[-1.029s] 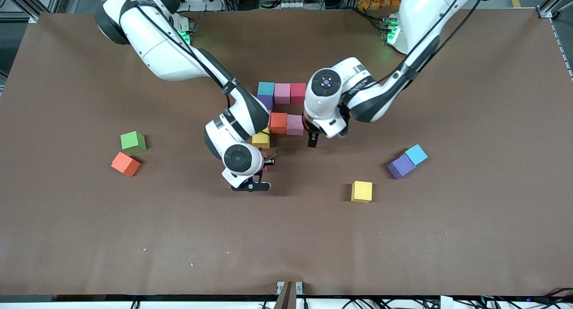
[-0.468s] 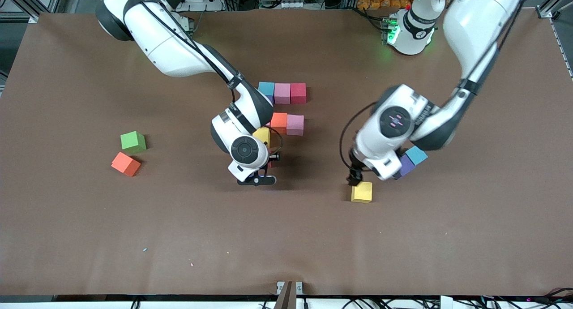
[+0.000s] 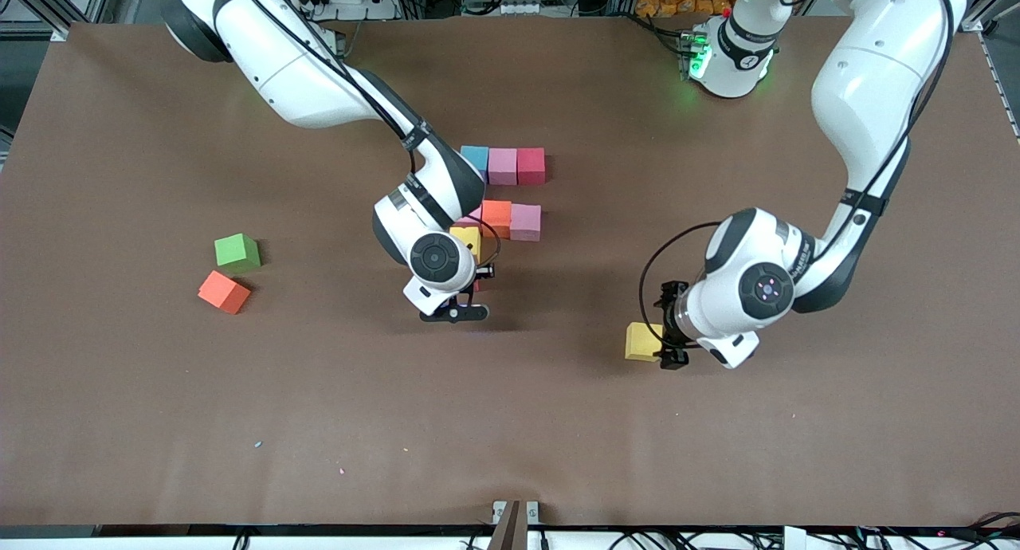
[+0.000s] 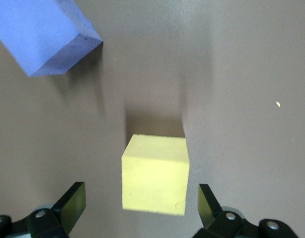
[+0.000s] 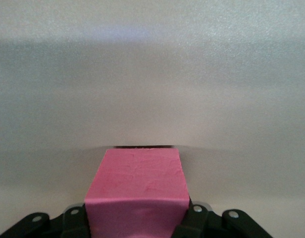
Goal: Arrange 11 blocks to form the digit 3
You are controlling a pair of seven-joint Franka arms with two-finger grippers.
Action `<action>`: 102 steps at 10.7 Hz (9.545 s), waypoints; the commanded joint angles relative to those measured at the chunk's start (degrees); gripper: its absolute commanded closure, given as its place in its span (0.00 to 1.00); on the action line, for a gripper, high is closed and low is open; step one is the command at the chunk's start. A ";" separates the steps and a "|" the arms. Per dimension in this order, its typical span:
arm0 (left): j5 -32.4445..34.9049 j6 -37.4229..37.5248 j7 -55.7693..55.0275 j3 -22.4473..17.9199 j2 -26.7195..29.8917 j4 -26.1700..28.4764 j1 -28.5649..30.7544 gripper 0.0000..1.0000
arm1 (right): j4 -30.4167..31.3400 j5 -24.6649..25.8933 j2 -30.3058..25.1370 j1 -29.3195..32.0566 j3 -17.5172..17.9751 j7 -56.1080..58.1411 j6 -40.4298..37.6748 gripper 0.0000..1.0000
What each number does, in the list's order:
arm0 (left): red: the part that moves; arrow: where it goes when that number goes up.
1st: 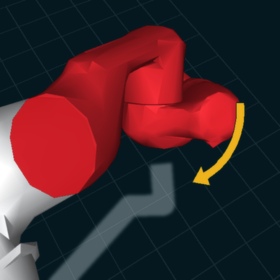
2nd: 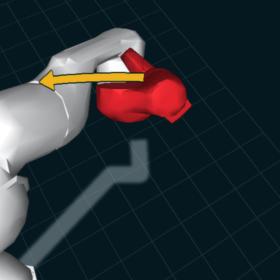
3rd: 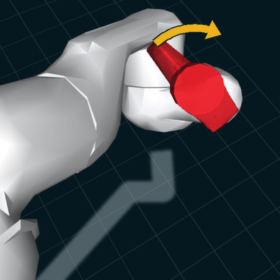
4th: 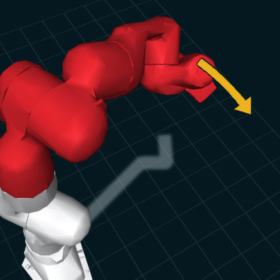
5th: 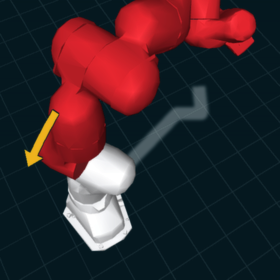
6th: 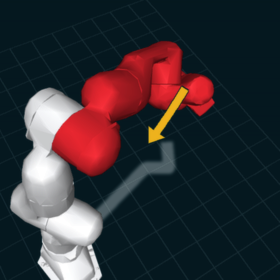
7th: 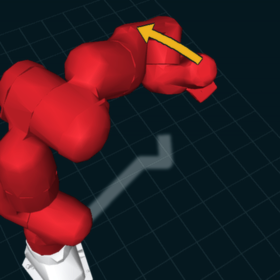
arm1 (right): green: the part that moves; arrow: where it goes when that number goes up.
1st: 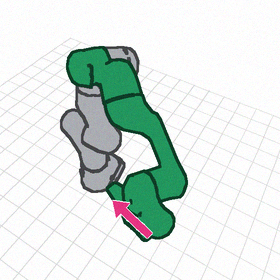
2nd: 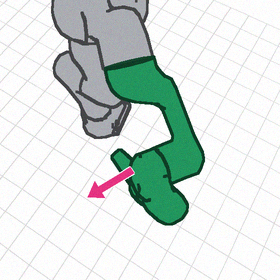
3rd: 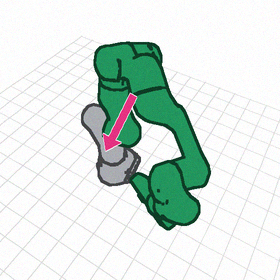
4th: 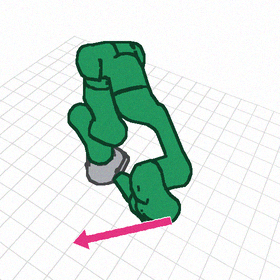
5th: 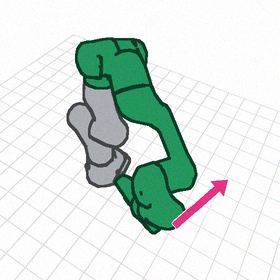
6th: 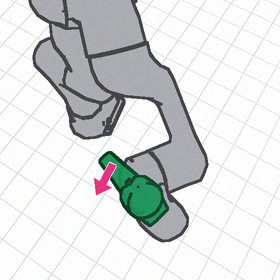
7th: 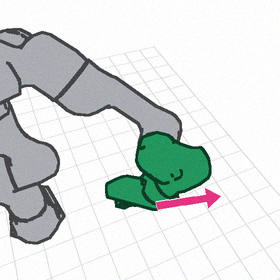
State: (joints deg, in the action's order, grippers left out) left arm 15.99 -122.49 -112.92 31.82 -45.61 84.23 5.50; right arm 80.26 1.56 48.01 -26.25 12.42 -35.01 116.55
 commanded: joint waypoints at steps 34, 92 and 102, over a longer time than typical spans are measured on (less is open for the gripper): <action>-4.74 -5.65 -18.82 -10.28 -9.68 -14.44 -34.50 1.00 | 32.74 -0.06 -39.71 36.01 0.58 36.85 -4.67 0.00; -12.64 12.98 -1.85 -8.36 19.59 12.71 -0.87 0.00 | 7.80 -5.43 -46.25 28.62 -13.74 41.25 -29.54 0.00; -5.89 1.73 -11.00 -9.50 9.40 14.64 2.84 0.00 | 5.87 -3.76 -44.40 30.02 -13.83 41.69 -29.54 0.00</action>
State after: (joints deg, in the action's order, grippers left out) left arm 8.56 -120.24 -122.62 22.45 -36.62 97.53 8.44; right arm 87.83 -2.67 3.33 2.33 -1.71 7.07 87.50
